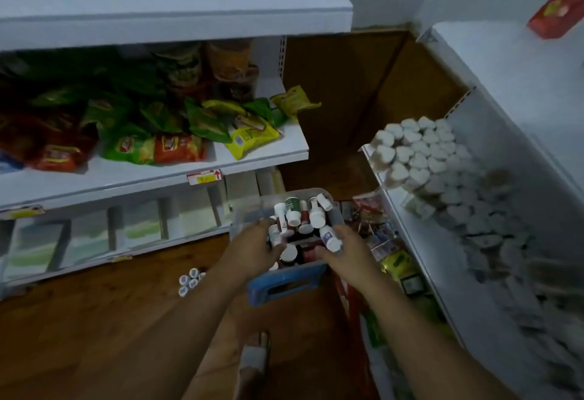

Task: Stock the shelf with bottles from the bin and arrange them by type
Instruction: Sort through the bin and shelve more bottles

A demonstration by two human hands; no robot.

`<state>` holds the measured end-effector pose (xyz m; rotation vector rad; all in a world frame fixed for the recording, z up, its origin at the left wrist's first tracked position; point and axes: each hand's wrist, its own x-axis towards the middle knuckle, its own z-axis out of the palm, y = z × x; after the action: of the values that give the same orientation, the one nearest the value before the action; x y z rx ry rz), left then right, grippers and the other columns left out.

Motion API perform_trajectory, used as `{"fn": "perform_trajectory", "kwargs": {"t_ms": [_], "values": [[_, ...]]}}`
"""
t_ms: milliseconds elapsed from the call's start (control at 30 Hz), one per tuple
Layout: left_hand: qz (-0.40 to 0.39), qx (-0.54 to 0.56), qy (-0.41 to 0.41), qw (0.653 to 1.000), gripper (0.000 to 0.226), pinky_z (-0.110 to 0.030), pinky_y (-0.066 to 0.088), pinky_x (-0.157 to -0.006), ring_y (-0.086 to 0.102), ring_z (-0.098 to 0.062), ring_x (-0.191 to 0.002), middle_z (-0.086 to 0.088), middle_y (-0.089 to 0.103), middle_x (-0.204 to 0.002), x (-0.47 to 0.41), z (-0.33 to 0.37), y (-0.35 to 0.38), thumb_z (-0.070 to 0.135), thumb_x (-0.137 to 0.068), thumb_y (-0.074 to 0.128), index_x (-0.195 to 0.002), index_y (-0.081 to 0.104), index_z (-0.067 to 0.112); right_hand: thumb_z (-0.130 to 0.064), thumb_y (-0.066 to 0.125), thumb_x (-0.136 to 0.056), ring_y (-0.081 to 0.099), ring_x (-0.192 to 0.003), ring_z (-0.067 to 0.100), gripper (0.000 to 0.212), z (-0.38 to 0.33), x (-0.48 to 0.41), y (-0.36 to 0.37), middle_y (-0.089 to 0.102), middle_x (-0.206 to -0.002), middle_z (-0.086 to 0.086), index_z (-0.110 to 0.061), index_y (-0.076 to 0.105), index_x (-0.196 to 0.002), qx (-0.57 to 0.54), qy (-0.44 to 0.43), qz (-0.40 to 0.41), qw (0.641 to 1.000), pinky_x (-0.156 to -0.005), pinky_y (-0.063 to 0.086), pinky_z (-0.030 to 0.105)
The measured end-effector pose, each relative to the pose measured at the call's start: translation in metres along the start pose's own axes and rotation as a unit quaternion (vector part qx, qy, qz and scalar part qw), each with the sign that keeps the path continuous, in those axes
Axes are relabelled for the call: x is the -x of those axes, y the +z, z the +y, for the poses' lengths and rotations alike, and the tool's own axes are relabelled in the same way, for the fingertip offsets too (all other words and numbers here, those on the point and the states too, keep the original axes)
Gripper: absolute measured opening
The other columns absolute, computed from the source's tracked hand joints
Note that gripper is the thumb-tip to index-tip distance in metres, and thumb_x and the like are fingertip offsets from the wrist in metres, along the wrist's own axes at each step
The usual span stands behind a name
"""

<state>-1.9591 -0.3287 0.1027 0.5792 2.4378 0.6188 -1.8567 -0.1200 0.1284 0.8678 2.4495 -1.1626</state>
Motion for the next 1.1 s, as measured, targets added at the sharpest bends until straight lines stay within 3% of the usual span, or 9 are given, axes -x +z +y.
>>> {"fn": "perform_trajectory", "kwargs": {"t_ms": [67,133,233,367,633,733,867,1000,1100], "values": [[-0.019,0.009,0.002,1.0,0.07,-0.041,0.052,-0.102,0.06,-0.032,-0.128,-0.013,0.054,-0.15,-0.054,-0.01,0.022,0.04,-0.098,0.069,-0.158,0.038,0.02,-0.026,0.078,-0.092,0.059,-0.101,0.016,0.041,0.004,-0.04,0.017,0.061,-0.106,-0.007,-0.017,0.058,-0.128,-0.035,0.038,0.018,0.998,-0.077,0.046,0.025],[-0.034,0.025,-0.001,0.999,0.08,-0.044,0.053,-0.102,0.06,-0.035,-0.127,-0.015,0.048,-0.151,-0.104,-0.021,0.044,0.039,-0.093,0.075,-0.159,0.033,0.024,-0.039,0.079,-0.087,0.066,-0.099,0.021,0.044,0.008,-0.079,0.035,0.063,-0.098,-0.009,-0.019,0.061,-0.121,-0.039,0.055,0.038,0.997,-0.069,0.049,0.027],[-0.036,0.005,0.022,0.999,0.094,-0.049,0.052,-0.105,0.051,-0.041,-0.136,-0.013,0.028,-0.161,-0.164,-0.038,0.075,0.045,-0.082,0.082,-0.159,0.028,0.037,-0.063,0.073,-0.074,0.061,-0.113,0.031,0.073,0.027,-0.134,0.057,0.068,-0.121,0.0,-0.029,0.054,-0.136,0.088,0.037,0.065,0.993,-0.087,0.054,0.042],[-0.019,-0.114,0.082,0.99,0.094,-0.054,0.054,-0.102,0.042,-0.043,-0.141,-0.003,0.004,-0.168,-0.204,-0.053,0.101,0.053,-0.075,0.085,-0.154,0.033,0.049,-0.055,0.077,-0.082,0.041,-0.134,0.038,0.087,0.049,-0.175,0.076,0.054,-0.147,0.006,-0.034,0.032,-0.153,0.285,0.027,0.043,0.957,-0.105,0.039,0.051],[0.05,-0.046,0.137,0.988,0.063,-0.036,0.054,-0.093,0.063,-0.038,-0.121,-0.004,0.004,-0.173,-0.206,-0.056,0.12,0.015,-0.09,0.076,-0.148,0.053,0.025,-0.051,0.065,-0.094,0.044,-0.132,0.032,0.067,0.068,-0.195,0.095,0.061,-0.142,0.001,-0.043,0.036,-0.153,0.282,-0.003,0.116,0.952,-0.105,0.036,0.049],[0.058,0.0,0.158,0.986,0.06,-0.036,0.056,-0.091,0.063,-0.034,-0.119,-0.001,0.015,-0.171,-0.203,-0.057,0.12,0.019,-0.092,0.074,-0.148,0.053,0.018,-0.053,0.06,-0.09,0.049,-0.126,0.032,0.063,0.066,-0.185,0.089,0.059,-0.139,0.002,-0.04,0.04,-0.149,0.211,-0.019,0.129,0.969,-0.104,0.042,0.049],[0.043,0.103,0.161,0.981,0.062,-0.044,0.044,-0.117,0.048,-0.025,-0.144,-0.001,0.043,-0.163,-0.191,-0.062,0.115,0.03,-0.098,0.071,-0.154,0.048,0.019,-0.051,0.056,-0.091,0.062,-0.102,0.022,0.042,0.06,-0.156,0.073,0.064,-0.115,-0.007,-0.042,0.05,-0.132,-0.029,0.017,0.117,0.993,-0.084,0.056,0.043],[0.054,0.304,0.089,0.947,0.045,-0.033,0.057,-0.099,0.065,-0.007,-0.118,0.009,0.061,-0.142,-0.154,-0.043,0.082,0.037,-0.101,0.069,-0.144,0.058,0.03,-0.03,0.058,-0.102,0.066,-0.101,0.011,0.02,0.041,-0.112,0.045,0.066,-0.107,-0.014,-0.028,0.061,-0.122,-0.216,0.008,0.159,0.963,-0.073,0.05,0.023],[0.051,0.424,0.069,0.902,0.04,-0.02,0.055,-0.092,0.067,0.001,-0.113,0.013,0.07,-0.129,-0.112,-0.004,0.038,0.048,-0.1,0.059,-0.137,0.064,0.032,-0.036,0.061,-0.1,0.069,-0.088,0.0,0.013,0.021,-0.068,0.007,0.073,-0.099,-0.012,-0.03,0.069,-0.109,-0.277,-0.003,0.223,0.934,-0.066,0.05,0.015]]}}
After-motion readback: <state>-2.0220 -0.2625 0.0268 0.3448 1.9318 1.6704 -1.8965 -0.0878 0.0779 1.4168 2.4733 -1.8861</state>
